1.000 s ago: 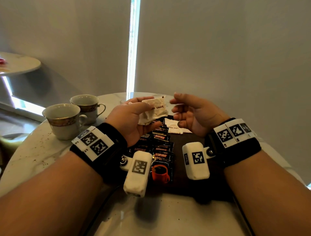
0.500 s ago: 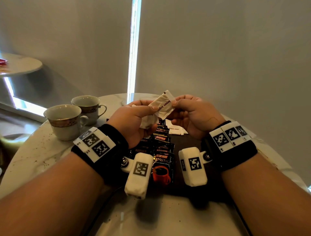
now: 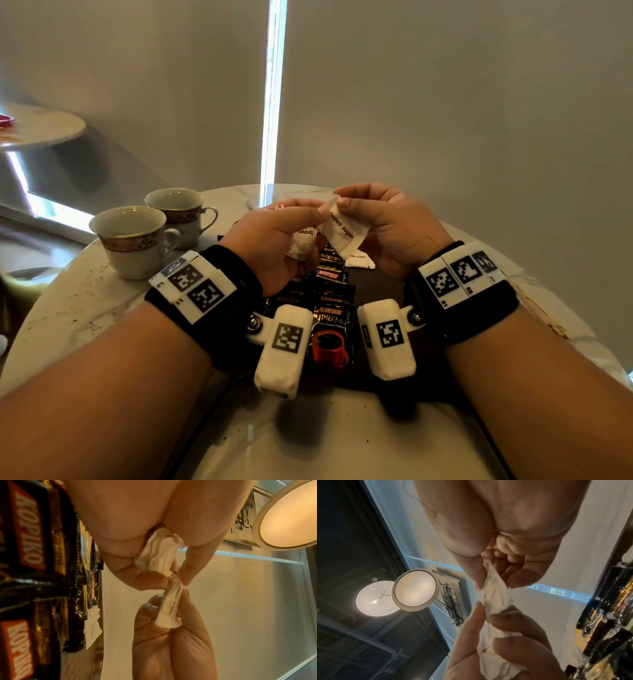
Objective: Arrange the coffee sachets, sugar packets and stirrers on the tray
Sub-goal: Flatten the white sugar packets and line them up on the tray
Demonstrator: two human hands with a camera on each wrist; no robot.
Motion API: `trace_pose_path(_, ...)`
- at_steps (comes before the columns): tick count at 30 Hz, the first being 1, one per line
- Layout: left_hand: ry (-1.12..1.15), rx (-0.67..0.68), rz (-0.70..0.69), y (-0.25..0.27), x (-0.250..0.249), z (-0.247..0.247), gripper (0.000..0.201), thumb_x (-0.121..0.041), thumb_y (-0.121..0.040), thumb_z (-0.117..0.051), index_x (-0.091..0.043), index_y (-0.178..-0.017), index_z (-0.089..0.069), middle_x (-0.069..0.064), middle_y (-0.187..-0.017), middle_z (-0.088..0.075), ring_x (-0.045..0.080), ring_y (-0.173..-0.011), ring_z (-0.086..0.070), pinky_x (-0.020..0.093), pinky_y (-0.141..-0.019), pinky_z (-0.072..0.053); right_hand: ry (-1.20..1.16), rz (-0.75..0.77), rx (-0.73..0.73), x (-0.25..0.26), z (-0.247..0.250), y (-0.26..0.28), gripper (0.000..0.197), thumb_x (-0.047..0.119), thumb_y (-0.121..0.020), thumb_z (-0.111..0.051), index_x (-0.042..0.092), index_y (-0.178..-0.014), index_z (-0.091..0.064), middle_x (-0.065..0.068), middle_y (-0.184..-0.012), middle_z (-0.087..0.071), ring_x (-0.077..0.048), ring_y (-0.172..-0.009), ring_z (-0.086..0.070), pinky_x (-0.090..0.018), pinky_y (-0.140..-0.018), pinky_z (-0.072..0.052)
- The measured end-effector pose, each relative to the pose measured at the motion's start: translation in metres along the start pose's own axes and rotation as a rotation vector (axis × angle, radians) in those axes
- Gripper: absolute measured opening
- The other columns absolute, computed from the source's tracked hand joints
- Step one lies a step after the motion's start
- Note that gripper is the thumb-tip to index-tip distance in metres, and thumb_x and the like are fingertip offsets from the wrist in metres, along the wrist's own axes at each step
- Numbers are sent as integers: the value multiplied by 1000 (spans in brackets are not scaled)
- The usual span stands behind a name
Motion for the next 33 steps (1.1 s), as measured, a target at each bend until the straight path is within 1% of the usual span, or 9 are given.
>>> trace_pose_path(2,18,-8,-18,0,-1,-1,8,-5,-93,-62,-9,-99,-66,14,-88,-68,17,-64,-62,24,-50,-50,-23,-2,3,0,-2,2,16,3,-91,-64,0,-106,-63,-13,-87,-73,-26,-77,-73,-35,-61,-60)
trace_pose_path(6,67,-27,-67,-4,-2,0,15,3,-94,-54,-10,-93,-61,13,-85,-66,17,-62,-63,25,-51,-52,23,-11,18,3,-1,5,12,8,-94,-60,2,-104,-60,-12,-84,-72,-22,-67,-70,-24,-48,-52)
trace_pose_path(9,70,-52,-69,-4,-1,0,14,-5,-92,-61,-7,-106,-63,14,-92,-67,17,-63,-63,25,-51,-48,58,0,4,2,1,4,4,2,-93,-60,4,-95,-62,-9,-76,-73,-19,-61,-69,-25,-46,-51)
trace_pose_path(12,32,-76,-62,-4,1,1,43,-20,-84,-73,-3,-123,-62,15,-97,-69,19,-64,-61,24,-49,-43,75,-7,3,1,1,4,2,2,-92,-62,3,-93,-63,-8,-73,-73,-18,-59,-68,-25,-46,-50)
trace_pose_path(16,34,-99,-57,-3,-2,1,7,-15,-94,-66,-11,-100,-65,12,-88,-69,18,-60,-57,22,-44,-40,82,-9,15,0,0,4,3,5,-93,-62,4,-93,-64,-9,-75,-73,-19,-61,-68,-25,-47,-50)
trace_pose_path(22,55,-96,-72,-4,-1,2,19,-21,-88,-72,-11,-103,-67,14,-97,-68,19,-66,-59,22,-45,-44,147,-19,39,2,1,3,4,6,-93,-62,2,-94,-63,-8,-75,-71,-18,-58,-65,-23,-43,-45)
trace_pose_path(25,145,-115,-48,-4,-3,2,37,-24,-81,-75,-10,-114,-65,8,-95,-66,15,-64,-61,22,-46,-45,76,7,-73,6,16,-7,15,8,-95,-60,1,-108,-57,-10,-79,-70,-16,-54,-59,-21,-40,-35)
trace_pose_path(28,209,-119,-56,-4,-5,3,20,-16,-95,-62,-9,-113,-66,8,-96,-63,15,-64,-63,24,-49,-49,17,-1,-265,6,48,-22,14,14,-99,-56,6,-110,-53,-10,-89,-67,-11,-52,-53,-20,-41,-30)
trace_pose_path(33,241,-135,-86,-5,-5,4,26,-5,-94,-44,-6,-109,-65,13,-104,-59,19,-72,-64,27,-54,-52,38,-230,-529,-34,103,-40,13,9,-98,-47,8,-104,-59,-7,-81,-59,-9,-46,-49,-22,-37,-30)
Point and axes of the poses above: each hand's wrist, its own y-axis away from the middle knuckle, its own z-axis out of the back of the hand, x = y × z, the point moved 2 cm from there along -y, towards the middle knuckle
